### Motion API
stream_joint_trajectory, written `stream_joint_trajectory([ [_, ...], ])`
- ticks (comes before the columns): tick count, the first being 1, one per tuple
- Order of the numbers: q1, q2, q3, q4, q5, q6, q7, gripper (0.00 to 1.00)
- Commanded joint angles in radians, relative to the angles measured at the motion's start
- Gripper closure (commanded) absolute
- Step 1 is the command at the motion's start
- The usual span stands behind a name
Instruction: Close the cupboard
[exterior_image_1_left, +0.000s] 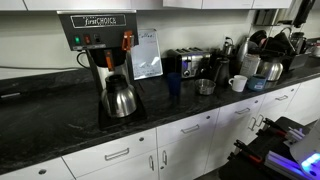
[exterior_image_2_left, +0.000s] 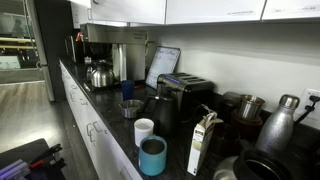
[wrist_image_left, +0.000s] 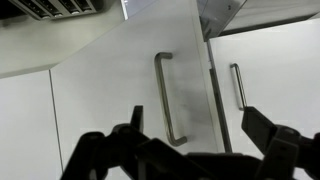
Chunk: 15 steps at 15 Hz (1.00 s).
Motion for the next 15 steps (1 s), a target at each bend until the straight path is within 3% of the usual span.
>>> stream_joint_trajectory([
  [1, 0.009, 0.022, -0.004, 0.018, 0.025, -0.036, 0.029, 0.0],
  [11, -0.005, 0.047, 0.001, 0.004, 0.012, -0.169, 0.104, 0.0],
  [15, -0.011, 0.115, -0.007, 0.006, -0.001, -0.144, 0.181, 0.0],
])
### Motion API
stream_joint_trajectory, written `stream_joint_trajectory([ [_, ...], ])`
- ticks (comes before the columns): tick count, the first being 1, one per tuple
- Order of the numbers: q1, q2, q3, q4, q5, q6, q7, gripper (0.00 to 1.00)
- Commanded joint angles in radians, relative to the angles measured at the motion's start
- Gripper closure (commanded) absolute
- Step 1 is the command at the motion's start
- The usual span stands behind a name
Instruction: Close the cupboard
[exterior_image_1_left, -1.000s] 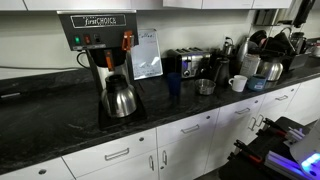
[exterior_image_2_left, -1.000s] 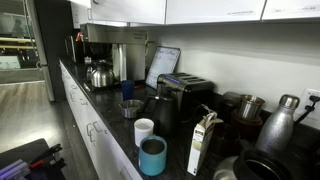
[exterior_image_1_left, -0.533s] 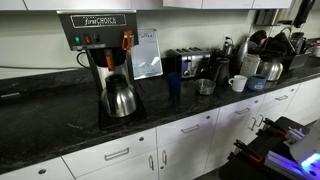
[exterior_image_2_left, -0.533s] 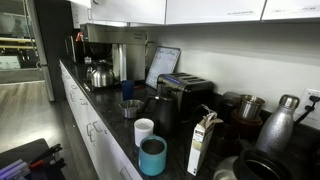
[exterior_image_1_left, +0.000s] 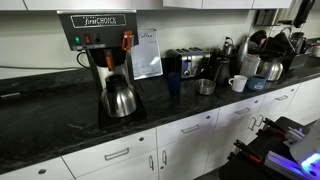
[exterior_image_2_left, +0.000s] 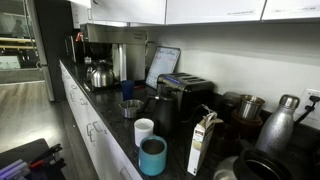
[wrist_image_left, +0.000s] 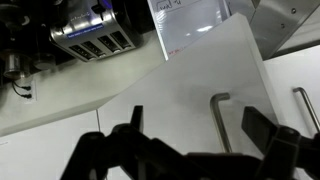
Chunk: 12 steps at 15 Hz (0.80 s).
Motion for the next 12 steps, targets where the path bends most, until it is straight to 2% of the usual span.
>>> stream_joint_trajectory([
  [1, -0.001, 0.078, -0.004, 0.025, -0.016, 0.004, 0.058, 0.0],
  [4, 0.004, 0.132, -0.01, 0.032, -0.041, 0.019, 0.091, 0.0],
  [5, 0.006, 0.146, -0.014, 0.039, -0.046, 0.031, 0.098, 0.1],
  [6, 0.009, 0.157, -0.019, 0.044, -0.05, 0.039, 0.102, 0.26],
  [12, 0.034, 0.202, -0.032, 0.063, -0.039, 0.116, 0.128, 0.7],
])
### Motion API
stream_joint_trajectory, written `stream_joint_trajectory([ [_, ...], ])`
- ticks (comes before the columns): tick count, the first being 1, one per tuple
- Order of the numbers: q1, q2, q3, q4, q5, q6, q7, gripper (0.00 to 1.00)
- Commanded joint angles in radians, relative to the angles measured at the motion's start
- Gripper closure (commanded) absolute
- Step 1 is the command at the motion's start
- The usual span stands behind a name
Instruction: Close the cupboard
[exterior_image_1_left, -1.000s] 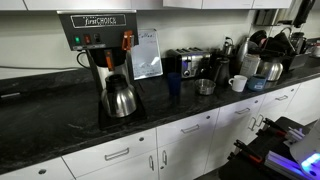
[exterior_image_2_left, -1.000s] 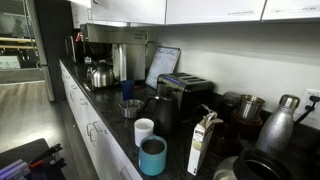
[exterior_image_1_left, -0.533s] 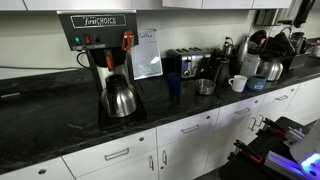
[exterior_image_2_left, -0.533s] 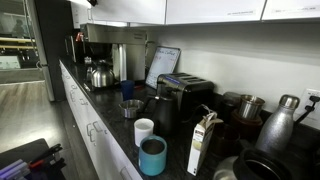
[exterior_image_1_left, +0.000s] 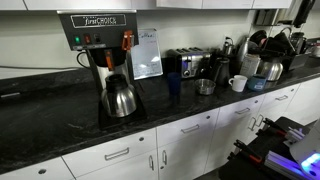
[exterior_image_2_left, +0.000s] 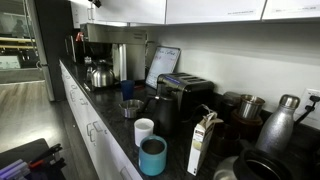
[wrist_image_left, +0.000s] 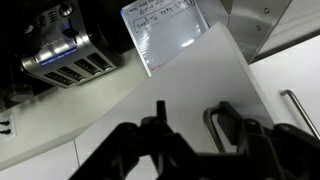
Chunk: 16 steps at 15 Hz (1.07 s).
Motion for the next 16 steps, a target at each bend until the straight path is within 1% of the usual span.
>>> stream_joint_trajectory([
  [1, 0.033, 0.056, -0.028, 0.016, -0.016, 0.034, 0.04, 0.76],
  [4, 0.046, 0.088, -0.033, 0.029, -0.002, 0.079, 0.076, 0.98],
  [6, 0.053, 0.111, -0.039, 0.036, 0.001, 0.106, 0.105, 0.99],
  [7, 0.054, 0.122, -0.04, 0.04, -0.002, 0.12, 0.116, 0.96],
  [9, 0.048, 0.144, -0.033, 0.053, -0.014, 0.131, 0.132, 0.96],
  [12, 0.038, 0.176, -0.022, 0.081, -0.039, 0.124, 0.154, 0.96],
  [16, 0.05, 0.234, -0.025, 0.119, -0.068, 0.121, 0.16, 0.96],
])
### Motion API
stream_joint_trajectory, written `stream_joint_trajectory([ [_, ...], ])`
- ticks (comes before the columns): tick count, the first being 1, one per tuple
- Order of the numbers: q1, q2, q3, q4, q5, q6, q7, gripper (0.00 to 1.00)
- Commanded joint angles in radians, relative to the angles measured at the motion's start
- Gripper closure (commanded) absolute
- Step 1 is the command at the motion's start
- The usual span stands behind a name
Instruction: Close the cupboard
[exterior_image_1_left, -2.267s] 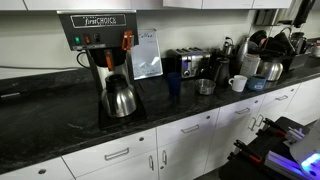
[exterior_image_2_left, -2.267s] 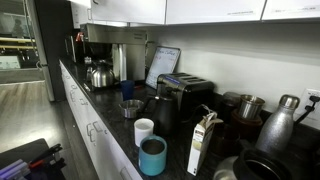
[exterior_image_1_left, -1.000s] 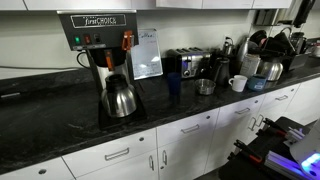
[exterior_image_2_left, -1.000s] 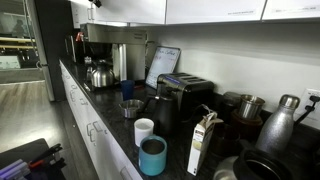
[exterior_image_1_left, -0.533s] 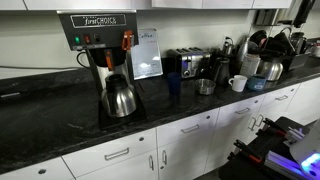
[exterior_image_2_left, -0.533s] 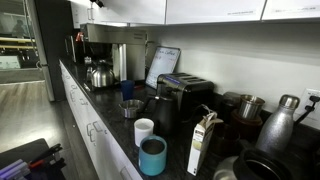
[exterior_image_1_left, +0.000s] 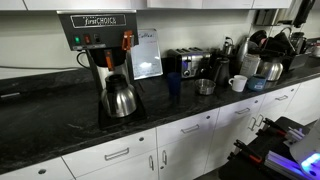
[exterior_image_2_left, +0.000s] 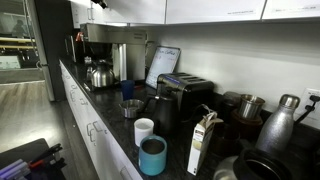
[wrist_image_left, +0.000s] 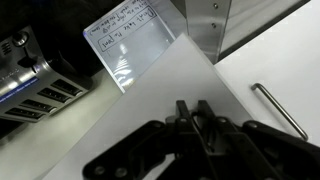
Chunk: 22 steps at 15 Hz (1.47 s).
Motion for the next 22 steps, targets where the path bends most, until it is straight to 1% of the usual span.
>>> stream_joint_trajectory([
  [1, 0.025, 0.084, -0.005, 0.05, -0.059, -0.008, 0.04, 0.96],
  [4, 0.042, 0.122, -0.01, 0.075, -0.106, -0.022, 0.049, 0.96],
  [8, 0.067, 0.186, -0.021, 0.122, -0.169, -0.04, 0.103, 0.96],
  [9, 0.004, 0.193, 0.035, 0.136, -0.177, -0.035, 0.117, 0.96],
  [11, -0.002, 0.232, 0.05, 0.158, -0.223, -0.047, 0.157, 0.96],
  [15, -0.009, 0.305, 0.074, 0.212, -0.368, -0.087, 0.255, 0.96],
  [20, 0.016, 0.401, 0.093, 0.304, -0.539, -0.168, 0.355, 0.96],
  [21, 0.154, 0.416, -0.037, 0.315, -0.568, -0.179, 0.367, 0.96],
  [22, 0.183, 0.431, -0.06, 0.334, -0.59, -0.194, 0.378, 0.96],
])
